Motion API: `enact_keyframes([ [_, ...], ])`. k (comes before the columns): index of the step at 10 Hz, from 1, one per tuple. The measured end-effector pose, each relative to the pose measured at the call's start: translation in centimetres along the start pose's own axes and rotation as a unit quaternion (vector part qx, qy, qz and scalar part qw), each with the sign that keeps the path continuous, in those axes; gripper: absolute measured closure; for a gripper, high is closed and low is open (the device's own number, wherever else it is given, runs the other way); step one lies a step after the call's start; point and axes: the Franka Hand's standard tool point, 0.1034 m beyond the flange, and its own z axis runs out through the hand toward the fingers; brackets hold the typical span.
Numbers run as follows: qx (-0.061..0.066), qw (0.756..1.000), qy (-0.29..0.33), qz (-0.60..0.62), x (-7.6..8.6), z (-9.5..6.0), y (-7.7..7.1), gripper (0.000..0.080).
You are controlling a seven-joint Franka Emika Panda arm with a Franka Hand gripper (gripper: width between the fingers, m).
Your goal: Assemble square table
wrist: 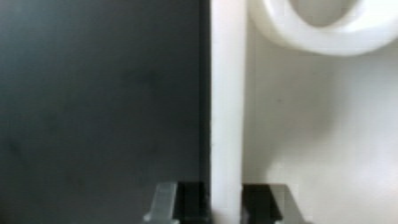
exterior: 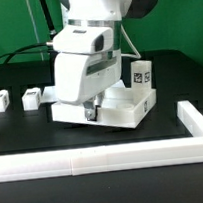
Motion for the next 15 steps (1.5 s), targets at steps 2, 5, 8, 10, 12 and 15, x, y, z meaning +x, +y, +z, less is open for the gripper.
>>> enact_keyframes([
  [2,0.005,0.999,-0.004,-0.039,1.9,-0.3,1.1,0.0736],
  [5,0.006,0.998,-0.004,-0.056,3.6,0.1,2.6,0.0737],
  [8,0.007,0.998,-0.005,-0.055,3.4,0.2,2.6,0.0737],
  [10,0.007,0.998,-0.005,-0.062,3.5,0.3,2.6,0.0737],
  [12,0.017,0.996,-0.008,-0.082,4.8,0.8,2.8,0.0736],
  [15,0.020,0.993,-0.011,-0.117,8.5,1.2,4.0,0.0736],
])
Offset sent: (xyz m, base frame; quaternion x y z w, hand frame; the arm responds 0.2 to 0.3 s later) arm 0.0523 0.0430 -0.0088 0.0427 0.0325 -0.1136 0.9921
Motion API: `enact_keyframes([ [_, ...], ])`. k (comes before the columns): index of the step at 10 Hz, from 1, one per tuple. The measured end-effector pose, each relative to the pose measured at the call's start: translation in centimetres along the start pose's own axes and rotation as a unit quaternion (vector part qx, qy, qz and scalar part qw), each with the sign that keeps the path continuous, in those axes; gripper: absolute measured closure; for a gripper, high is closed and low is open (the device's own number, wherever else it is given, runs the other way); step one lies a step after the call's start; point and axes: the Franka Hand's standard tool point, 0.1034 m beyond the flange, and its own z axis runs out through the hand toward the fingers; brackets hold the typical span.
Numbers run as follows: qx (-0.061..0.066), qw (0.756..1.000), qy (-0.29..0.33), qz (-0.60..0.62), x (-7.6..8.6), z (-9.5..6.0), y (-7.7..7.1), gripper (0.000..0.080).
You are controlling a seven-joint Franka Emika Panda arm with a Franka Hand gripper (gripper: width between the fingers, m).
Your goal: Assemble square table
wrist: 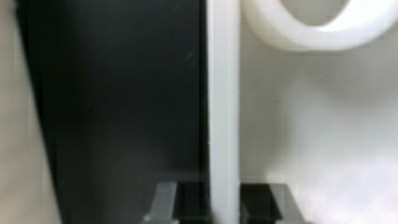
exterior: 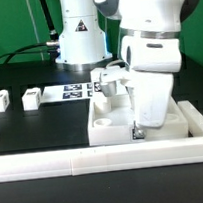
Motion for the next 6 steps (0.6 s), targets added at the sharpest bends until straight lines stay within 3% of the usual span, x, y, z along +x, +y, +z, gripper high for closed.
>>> enact_keyframes([
  [1,0.006,1.000,-0.009,-0.019,0.67,-0.04,0.38,0.0736],
  [6,0.012,1.000,-0.013,-0.017,0.34,-0.08,0.50,0.0736],
])
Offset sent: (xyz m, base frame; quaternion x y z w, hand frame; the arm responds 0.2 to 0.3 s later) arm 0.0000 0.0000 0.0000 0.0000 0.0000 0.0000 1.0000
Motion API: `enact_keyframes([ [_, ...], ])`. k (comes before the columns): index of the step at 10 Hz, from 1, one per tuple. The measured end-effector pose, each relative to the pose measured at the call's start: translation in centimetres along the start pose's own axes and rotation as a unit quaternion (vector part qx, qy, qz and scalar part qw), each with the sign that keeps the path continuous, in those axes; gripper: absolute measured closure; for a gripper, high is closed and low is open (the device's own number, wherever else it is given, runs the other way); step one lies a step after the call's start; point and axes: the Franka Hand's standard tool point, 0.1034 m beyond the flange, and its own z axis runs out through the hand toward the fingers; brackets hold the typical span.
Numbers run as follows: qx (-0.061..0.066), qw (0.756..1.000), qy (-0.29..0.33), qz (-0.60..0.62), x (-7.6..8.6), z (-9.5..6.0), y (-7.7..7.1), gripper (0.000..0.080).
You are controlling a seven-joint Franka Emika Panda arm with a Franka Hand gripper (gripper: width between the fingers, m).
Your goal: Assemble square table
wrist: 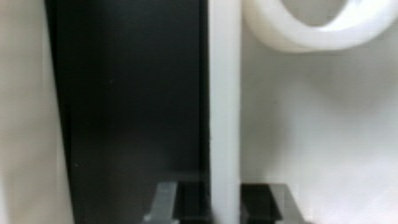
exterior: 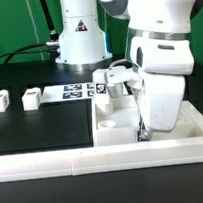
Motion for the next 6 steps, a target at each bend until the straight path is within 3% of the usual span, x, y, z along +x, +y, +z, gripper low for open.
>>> enact_keyframes([
  [4,0.004,1.000,-0.006,0.005,-0.8,-1.2,2.4,0.0737],
  [6,0.005,1.000,-0.004,0.012,-1.3,-1.2,2.6,0.0737],
])
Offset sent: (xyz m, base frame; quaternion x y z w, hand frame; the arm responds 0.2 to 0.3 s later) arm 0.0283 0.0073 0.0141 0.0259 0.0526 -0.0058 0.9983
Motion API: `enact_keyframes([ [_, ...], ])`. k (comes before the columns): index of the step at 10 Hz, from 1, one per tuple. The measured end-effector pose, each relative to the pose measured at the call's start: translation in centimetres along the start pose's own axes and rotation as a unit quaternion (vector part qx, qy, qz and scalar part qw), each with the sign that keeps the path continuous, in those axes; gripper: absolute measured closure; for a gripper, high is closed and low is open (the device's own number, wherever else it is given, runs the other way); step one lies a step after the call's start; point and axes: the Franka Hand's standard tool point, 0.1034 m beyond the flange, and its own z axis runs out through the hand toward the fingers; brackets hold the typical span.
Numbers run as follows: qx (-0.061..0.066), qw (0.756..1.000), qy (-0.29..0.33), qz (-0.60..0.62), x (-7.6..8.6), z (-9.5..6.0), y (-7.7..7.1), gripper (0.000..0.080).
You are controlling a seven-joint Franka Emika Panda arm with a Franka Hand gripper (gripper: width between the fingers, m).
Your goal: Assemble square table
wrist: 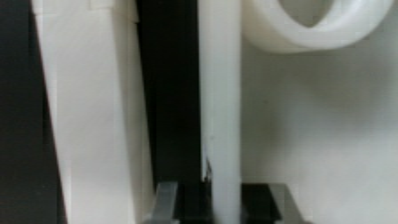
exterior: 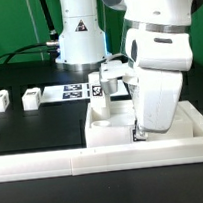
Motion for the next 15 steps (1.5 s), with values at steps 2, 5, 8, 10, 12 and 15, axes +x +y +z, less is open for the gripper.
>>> enact_keyframes([
  [2,0.006,1.000,-0.003,0.001,-0.2,0.1,-0.2,0.0737],
  [5,0.007,1.000,-0.003,0.002,-0.3,0.1,-0.2,0.0589],
  [8,0.044,0.999,-0.017,0.003,-0.9,-0.3,-1.6,0.0253],
  [10,0.037,0.999,-0.018,0.007,-1.4,-1.6,-1.1,0.0176],
  [12,0.027,0.999,-0.027,0.014,-2.9,-3.4,-1.4,0.0153],
  [15,0.008,0.999,-0.024,0.038,-5.7,-7.5,-2.4,0.0151],
])
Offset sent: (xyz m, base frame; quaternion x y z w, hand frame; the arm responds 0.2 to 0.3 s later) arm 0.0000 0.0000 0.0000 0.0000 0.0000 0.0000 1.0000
